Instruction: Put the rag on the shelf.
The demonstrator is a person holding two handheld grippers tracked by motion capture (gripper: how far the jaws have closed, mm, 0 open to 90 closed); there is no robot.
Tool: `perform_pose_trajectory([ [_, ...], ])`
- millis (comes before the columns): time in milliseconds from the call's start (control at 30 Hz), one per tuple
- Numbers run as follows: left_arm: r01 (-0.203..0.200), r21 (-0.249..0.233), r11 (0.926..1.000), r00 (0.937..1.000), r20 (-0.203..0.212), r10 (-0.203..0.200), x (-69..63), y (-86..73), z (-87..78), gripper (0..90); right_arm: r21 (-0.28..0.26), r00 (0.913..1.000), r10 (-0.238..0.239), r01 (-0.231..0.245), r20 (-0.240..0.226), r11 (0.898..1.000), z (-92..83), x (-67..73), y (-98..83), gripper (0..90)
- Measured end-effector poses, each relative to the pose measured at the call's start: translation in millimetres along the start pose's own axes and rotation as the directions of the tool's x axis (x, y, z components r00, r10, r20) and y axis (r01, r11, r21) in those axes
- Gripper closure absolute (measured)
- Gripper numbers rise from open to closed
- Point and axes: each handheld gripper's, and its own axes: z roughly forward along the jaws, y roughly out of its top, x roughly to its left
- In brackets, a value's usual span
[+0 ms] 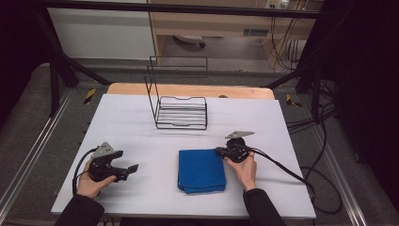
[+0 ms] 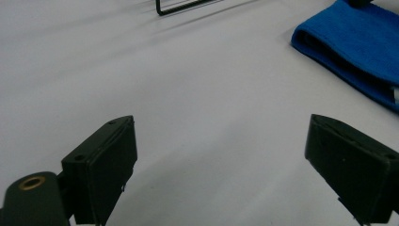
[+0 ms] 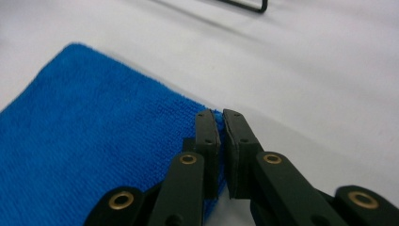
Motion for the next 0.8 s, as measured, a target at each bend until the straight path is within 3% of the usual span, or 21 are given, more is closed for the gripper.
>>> perform_pose_trajectory([
  [233, 0.003, 0.004, 1.0, 1.0, 0.004, -0.003, -0.3, -0.1, 0.6, 9.9, -0.064, 0.9977, -0.068, 0.068, 0.006, 0.996, 6.7, 0.4, 16.6, 86.3],
  [267, 0.004, 0.005, 1.0, 1.0, 0.004, -0.004, -0.7, -0.1, 0.7, 9.9, -0.083, 0.9942, -0.108, 0.108, 0.009, 0.991, 11.7, 1.1, 22.2, 86.0],
  [400, -0.002, 0.004, 1.0, 1.0, 0.008, 0.002, -1.9, 0.3, 0.4, 9.5, -0.058, 0.9927, -0.118, 0.119, 0.028, 0.991, 16.8, 0.7, 23.9, 79.7],
  [567, -0.001, 0.004, 1.0, 1.0, 0.008, 0.001, -2.4, 0.4, 0.7, 9.4, -0.074, 0.99, -0.127, 0.131, 0.062, 0.989, -5.4, 7.1, 22.0, 60.3],
  [633, -0.002, 0.002, 1.0, 0.9999, 0.01, 0.002, -3.0, 0.7, 0.4, 9.4, -0.071, 0.9888, -0.14, 0.143, 0.052, 0.987, -17.4, 11.4, 17.9, 55.7],
  [800, -0.005, 0.009, 0.9999, 0.9999, 0.009, 0.005, -4.0, 0.9, 1.7, 9.3, -0.064, 0.9944, -0.104, 0.105, 0.017, 0.992, -37.9, 18.0, -4.5, 49.6],
])
